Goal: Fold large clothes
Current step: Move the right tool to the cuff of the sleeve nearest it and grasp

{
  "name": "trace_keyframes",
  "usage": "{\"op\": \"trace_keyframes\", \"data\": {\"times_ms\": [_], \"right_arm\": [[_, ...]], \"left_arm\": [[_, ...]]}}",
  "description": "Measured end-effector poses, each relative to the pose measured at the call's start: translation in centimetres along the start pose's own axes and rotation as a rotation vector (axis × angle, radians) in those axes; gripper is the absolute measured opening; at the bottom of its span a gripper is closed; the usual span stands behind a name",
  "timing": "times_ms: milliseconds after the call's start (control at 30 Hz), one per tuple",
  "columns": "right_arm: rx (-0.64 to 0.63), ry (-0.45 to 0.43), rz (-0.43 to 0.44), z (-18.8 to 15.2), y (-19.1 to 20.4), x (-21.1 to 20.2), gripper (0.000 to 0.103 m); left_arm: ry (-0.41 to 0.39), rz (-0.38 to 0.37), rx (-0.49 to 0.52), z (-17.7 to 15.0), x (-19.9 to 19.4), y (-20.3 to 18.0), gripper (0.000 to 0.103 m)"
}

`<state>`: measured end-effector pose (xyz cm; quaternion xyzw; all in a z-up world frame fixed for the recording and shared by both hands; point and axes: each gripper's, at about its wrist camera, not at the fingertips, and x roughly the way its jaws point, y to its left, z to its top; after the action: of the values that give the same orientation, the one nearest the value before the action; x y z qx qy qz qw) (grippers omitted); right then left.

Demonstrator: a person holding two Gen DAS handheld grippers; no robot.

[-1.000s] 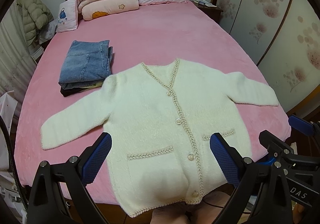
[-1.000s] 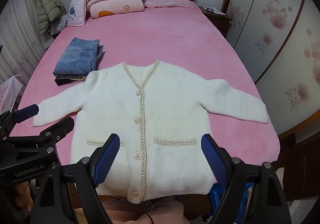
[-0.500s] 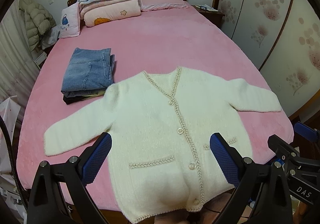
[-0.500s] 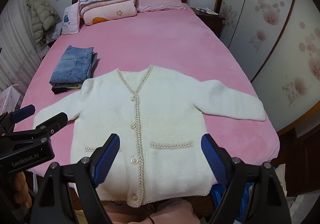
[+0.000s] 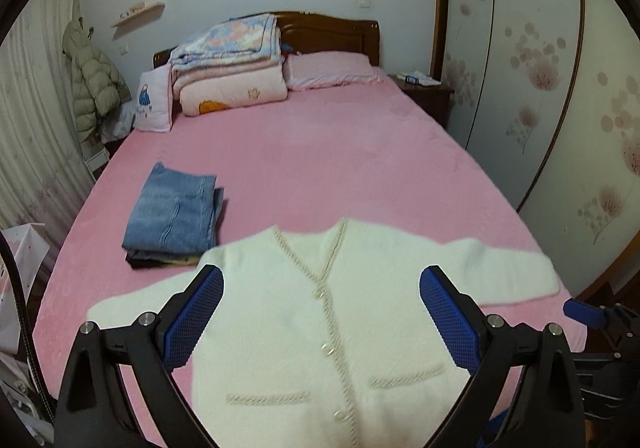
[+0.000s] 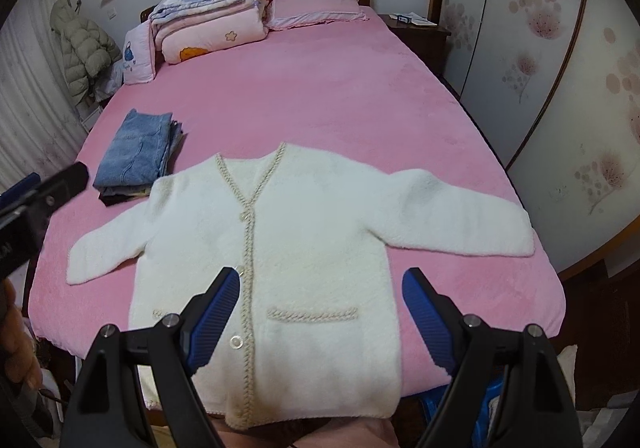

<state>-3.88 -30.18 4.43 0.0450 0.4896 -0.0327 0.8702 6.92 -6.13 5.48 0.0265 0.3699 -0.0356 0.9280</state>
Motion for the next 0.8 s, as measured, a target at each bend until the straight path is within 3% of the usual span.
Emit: {"op": "trace_keyframes", "data": {"times_ms": [200, 333, 433, 633, 800], "right_arm": [[0.11, -0.012, 0.042, 2.9, -9.4, 1.9, 0.084], [0.166, -0.013, 0.038, 3.6, -16.3, 4.1, 0.084], [0.199, -0.001, 0.029, 3.4, -20.8, 6.2, 0.084], [0.286, 0.058, -0.018, 2.0, -29.5, 11.2, 0.078], [0.377, 0.101, -0.06, 0.1, -35.9, 15.2, 0.078]], "left_arm": [[-0.003, -0.048, -0.039, 3.2, 2.2, -6.2, 0.098], [0.038, -0.104, -0.092, 4.9, 5.7, -11.0, 0.098], [0.022, -0.143, -0.142, 5.4, 8.5, -14.5, 0.098], [0.088, -0.122, -0.002, 4.6, 15.4, -22.8, 0.098], [0.195, -0.175, 0.04, 2.6, 21.7, -28.9, 0.098]]}}
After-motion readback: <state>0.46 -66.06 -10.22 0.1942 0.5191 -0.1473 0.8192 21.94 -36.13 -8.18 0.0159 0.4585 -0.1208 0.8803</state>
